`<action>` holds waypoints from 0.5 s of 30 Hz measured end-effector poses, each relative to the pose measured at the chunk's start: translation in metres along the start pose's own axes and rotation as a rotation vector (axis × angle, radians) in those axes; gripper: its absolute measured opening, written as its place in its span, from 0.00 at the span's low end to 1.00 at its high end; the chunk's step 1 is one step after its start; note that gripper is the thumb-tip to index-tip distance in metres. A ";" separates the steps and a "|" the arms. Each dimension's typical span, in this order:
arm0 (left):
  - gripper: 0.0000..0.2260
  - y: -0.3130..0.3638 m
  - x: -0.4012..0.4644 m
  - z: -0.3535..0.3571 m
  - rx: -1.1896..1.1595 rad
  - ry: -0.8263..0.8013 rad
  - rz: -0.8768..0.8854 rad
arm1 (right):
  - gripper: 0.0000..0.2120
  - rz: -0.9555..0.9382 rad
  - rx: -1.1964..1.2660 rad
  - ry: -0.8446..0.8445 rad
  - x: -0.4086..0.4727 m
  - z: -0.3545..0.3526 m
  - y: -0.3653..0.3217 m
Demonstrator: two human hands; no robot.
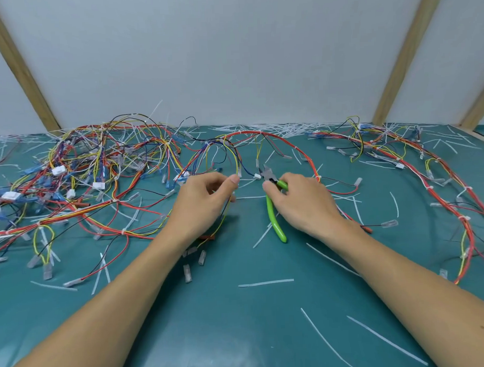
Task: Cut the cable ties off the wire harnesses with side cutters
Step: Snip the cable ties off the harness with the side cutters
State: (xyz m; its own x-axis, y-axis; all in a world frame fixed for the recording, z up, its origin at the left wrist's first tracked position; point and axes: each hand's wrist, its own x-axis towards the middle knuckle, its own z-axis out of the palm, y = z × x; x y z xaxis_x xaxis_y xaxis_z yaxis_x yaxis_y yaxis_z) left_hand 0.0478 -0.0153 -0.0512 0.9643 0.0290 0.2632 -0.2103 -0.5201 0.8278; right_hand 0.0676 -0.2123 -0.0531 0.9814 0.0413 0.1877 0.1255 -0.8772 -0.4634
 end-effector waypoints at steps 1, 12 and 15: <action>0.12 0.002 -0.001 0.001 -0.055 -0.046 0.021 | 0.22 -0.026 -0.046 0.009 -0.001 0.000 0.000; 0.18 -0.002 0.007 -0.004 -0.355 0.235 0.041 | 0.20 -0.348 -0.197 -0.048 -0.010 -0.007 -0.008; 0.14 -0.001 0.005 0.000 -0.360 0.200 0.076 | 0.19 -0.395 -0.173 -0.003 -0.012 -0.007 -0.011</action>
State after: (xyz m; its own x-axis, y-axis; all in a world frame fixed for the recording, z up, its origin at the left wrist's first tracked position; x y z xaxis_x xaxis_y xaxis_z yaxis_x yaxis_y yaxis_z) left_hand 0.0526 -0.0140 -0.0509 0.9012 0.1854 0.3917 -0.3565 -0.1965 0.9134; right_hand 0.0538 -0.2062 -0.0443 0.8633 0.3910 0.3192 0.4655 -0.8612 -0.2039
